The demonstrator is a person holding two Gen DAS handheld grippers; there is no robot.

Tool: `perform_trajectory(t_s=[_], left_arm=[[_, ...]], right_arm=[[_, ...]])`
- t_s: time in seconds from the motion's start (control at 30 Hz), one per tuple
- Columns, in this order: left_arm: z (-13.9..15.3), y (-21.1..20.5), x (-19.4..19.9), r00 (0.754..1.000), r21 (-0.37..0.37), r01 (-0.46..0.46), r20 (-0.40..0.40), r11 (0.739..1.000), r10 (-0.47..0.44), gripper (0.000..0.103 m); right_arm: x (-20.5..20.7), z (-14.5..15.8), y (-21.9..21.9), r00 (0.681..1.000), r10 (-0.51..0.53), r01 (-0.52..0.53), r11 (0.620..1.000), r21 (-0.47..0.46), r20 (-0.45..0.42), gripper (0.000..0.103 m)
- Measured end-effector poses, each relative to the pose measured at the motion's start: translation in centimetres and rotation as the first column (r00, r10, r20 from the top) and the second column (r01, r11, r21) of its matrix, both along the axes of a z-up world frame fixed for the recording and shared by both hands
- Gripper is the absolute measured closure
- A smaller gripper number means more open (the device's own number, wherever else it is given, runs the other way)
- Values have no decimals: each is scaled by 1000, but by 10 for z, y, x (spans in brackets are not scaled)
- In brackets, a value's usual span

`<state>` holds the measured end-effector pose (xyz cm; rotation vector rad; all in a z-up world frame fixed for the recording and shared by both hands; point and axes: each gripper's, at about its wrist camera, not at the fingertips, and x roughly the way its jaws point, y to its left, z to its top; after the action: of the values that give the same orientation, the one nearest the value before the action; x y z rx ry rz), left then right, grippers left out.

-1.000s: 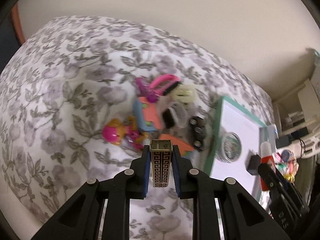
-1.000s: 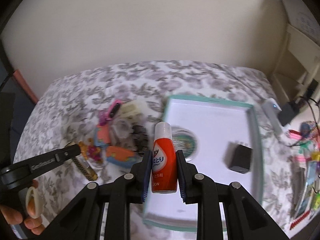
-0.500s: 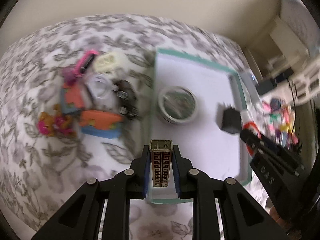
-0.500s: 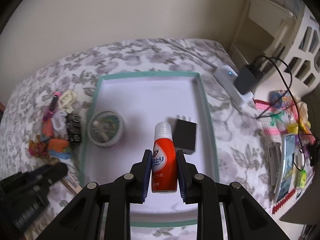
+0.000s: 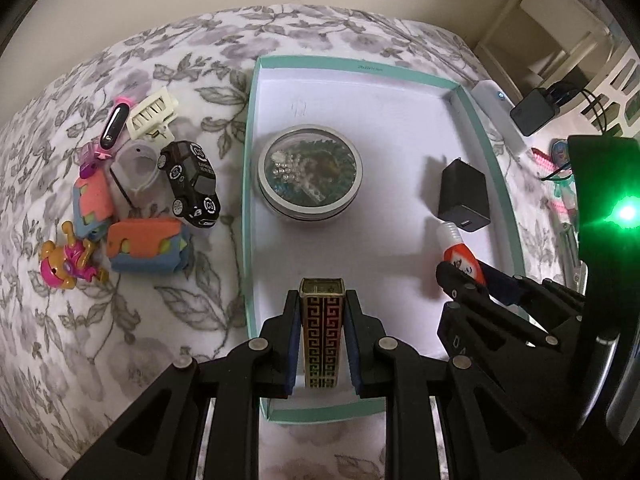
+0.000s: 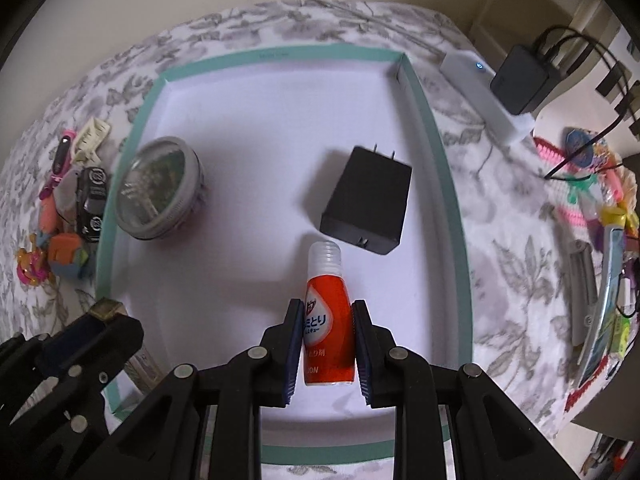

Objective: Organize rigid objects
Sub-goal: 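Release the gold block with the left tool while the right tool releases the glue bottle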

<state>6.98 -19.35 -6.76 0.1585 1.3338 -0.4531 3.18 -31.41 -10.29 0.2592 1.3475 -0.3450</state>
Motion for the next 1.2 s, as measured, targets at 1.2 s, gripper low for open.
perform_trajectory(t_s=[1.2], left_arm=[[-24,1,10,998,1,-29,-57,1000,29,58]], right_arm=[[3,17,0,1000,8,-8,1000,-13,23,77]])
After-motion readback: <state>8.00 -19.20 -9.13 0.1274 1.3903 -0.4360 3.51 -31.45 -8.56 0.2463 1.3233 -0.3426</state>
